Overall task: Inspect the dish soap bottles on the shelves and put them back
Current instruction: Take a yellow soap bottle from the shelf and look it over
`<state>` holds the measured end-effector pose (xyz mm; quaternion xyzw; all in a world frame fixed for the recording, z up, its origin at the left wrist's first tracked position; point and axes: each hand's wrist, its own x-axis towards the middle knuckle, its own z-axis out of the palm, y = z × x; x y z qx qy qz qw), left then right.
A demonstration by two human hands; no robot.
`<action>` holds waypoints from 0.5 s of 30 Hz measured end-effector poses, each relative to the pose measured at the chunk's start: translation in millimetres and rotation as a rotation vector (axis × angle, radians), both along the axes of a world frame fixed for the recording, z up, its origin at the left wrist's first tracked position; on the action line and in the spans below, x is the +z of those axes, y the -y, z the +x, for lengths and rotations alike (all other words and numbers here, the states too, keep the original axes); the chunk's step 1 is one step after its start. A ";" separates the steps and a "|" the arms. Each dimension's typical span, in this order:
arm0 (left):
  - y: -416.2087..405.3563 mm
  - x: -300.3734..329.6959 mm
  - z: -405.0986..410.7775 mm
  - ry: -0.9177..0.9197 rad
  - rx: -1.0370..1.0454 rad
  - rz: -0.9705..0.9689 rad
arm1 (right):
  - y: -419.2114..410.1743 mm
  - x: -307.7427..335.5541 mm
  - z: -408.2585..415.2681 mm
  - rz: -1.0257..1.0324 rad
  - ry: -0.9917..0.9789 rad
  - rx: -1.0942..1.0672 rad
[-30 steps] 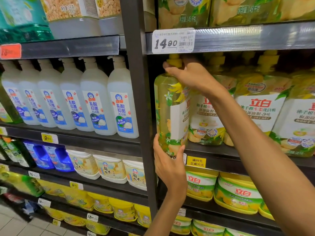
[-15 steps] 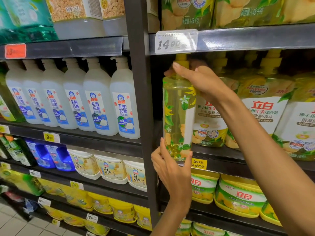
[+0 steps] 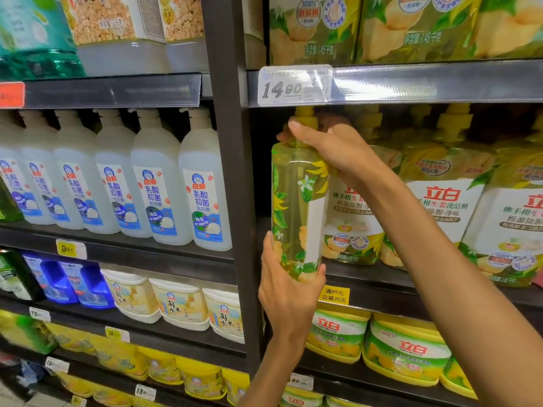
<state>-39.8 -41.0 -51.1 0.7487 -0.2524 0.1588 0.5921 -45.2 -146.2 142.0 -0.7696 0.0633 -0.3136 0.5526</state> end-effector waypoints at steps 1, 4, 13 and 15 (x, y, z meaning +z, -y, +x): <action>-1.2 -0.3 2.8 0.017 -0.016 -0.001 | -0.5 -0.3 0.8 0.011 0.008 -0.008; -7.5 -0.5 12.5 0.059 -0.069 0.005 | -5.7 -0.4 5.7 0.024 0.025 -0.072; -11.9 10.6 10.9 -0.003 -0.135 -0.060 | -7.3 5.0 18.7 -0.063 -0.103 -0.224; -10.4 19.6 -1.3 -0.106 -0.169 -0.124 | -15.2 16.4 26.6 -0.129 -0.264 -0.220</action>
